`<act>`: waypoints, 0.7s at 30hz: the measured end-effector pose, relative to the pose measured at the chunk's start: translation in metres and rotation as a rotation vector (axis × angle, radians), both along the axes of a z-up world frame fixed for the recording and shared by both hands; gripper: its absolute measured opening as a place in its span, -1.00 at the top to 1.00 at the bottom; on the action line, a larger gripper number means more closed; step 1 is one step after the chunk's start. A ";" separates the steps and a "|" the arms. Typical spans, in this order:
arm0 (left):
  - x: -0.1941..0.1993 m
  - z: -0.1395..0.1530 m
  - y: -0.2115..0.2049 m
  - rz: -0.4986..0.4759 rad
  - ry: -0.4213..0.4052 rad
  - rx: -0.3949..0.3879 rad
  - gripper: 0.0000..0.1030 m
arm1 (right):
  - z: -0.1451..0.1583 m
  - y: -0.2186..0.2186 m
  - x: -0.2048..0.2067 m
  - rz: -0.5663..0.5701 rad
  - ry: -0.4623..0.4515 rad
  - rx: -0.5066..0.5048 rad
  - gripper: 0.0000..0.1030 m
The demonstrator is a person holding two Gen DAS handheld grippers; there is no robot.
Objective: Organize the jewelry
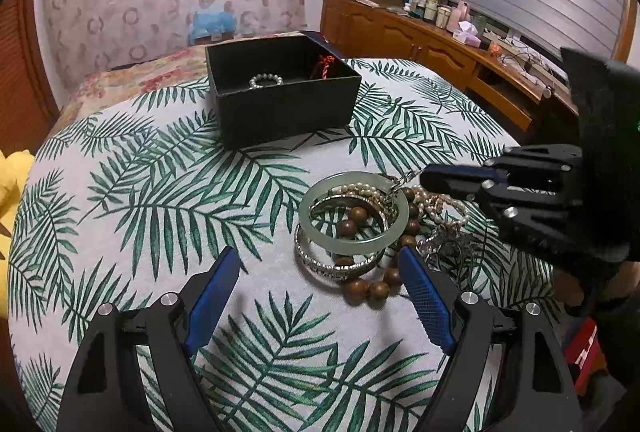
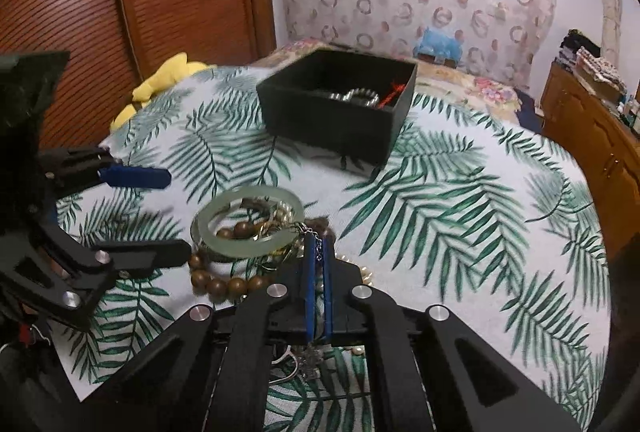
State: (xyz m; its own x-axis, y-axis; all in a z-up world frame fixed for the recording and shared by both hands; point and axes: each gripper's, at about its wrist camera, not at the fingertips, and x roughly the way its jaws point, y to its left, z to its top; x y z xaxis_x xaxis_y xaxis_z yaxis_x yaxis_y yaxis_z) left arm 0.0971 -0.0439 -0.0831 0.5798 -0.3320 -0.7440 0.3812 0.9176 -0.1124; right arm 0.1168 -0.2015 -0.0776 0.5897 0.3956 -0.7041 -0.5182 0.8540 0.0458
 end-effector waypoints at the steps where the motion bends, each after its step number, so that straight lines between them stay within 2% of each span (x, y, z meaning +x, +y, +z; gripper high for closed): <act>1: 0.001 0.000 -0.001 -0.002 -0.001 0.002 -0.52 | 0.005 -0.002 -0.002 0.001 -0.016 0.008 0.92; 11: 0.025 -0.005 -0.010 -0.034 0.053 -0.057 -0.52 | 0.037 -0.012 -0.008 -0.006 -0.111 0.033 0.93; 21: 0.045 -0.010 -0.028 -0.079 0.093 -0.051 -0.52 | 0.055 -0.026 -0.009 -0.035 -0.162 0.064 0.93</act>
